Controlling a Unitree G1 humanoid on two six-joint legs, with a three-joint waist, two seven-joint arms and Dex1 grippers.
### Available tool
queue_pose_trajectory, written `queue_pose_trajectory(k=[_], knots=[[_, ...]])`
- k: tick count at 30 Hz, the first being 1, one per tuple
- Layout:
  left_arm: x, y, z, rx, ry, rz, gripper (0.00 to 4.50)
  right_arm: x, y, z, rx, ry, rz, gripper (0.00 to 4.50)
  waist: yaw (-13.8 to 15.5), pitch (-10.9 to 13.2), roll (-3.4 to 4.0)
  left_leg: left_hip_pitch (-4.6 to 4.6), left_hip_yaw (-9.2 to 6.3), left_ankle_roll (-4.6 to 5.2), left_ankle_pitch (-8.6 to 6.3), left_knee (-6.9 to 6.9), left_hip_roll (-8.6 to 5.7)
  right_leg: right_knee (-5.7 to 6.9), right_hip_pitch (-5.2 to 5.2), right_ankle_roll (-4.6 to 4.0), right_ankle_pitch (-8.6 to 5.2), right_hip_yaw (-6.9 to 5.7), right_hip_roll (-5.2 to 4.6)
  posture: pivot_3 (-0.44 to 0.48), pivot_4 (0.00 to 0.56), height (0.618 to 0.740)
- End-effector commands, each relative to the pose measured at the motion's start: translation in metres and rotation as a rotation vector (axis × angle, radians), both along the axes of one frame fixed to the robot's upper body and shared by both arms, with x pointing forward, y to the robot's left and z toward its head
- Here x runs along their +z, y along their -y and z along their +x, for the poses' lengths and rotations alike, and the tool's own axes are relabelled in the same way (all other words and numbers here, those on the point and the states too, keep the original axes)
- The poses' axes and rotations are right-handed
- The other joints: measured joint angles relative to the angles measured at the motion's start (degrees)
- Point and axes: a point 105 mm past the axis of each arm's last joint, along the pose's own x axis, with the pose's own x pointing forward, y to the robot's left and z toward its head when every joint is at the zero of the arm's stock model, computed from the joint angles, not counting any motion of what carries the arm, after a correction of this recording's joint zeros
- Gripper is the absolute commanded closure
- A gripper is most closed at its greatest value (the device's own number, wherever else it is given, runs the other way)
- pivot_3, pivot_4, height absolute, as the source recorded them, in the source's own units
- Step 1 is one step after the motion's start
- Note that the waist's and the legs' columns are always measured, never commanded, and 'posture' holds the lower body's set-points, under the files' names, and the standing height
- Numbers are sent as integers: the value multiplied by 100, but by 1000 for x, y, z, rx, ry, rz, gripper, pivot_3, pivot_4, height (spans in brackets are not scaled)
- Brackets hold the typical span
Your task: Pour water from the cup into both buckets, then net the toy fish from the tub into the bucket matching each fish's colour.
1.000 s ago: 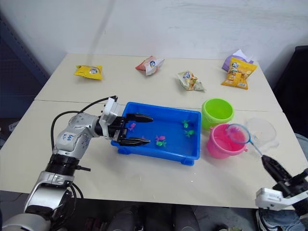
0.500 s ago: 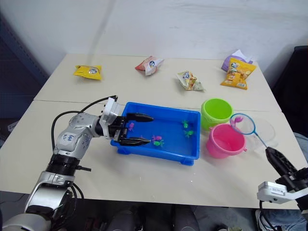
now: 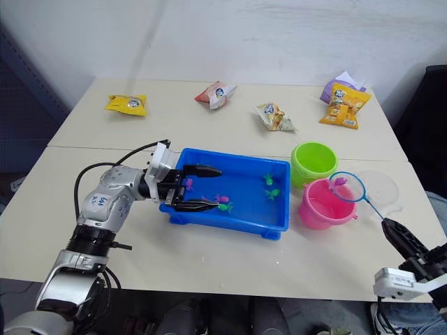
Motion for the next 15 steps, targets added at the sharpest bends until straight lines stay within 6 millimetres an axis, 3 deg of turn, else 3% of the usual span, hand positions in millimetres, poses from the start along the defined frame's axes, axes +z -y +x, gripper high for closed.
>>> queue_pose_trajectory(k=[1,2,5,8,11,15], knots=[[10,3,-2,-3,59,-16,65,0,-17,-1,89,-16,-5,4500,2,0,0,0,0,0,0,-2,0,-1,0,0,0,0,1,0,150,738],[11,3,-1,1,62,-19,65,3,-16,-1,81,-2,-9,4500,3,0,0,0,-1,0,0,-3,0,-2,-1,0,0,-1,0,0,150,738],[11,-1,0,19,65,-21,65,10,12,-3,-37,26,-45,4500,5,0,0,-1,0,-1,1,-4,0,-2,-1,0,0,0,0,0,150,738],[9,-2,0,20,65,-10,65,1,1,-4,31,-27,-44,4500,6,0,0,-2,0,0,1,-4,-2,-6,-1,0,0,0,-1,0,150,738],[10,-2,2,31,76,-15,65,15,7,0,3,26,-68,4500,-3,0,0,0,-1,-3,3,-10,0,-6,-1,0,0,-1,1,0,150,738],[10,0,1,26,83,-16,65,5,-2,-4,36,-10,-29,4500,0,0,0,2,0,-6,5,-11,1,-5,-1,0,0,-1,2,0,150,738]])
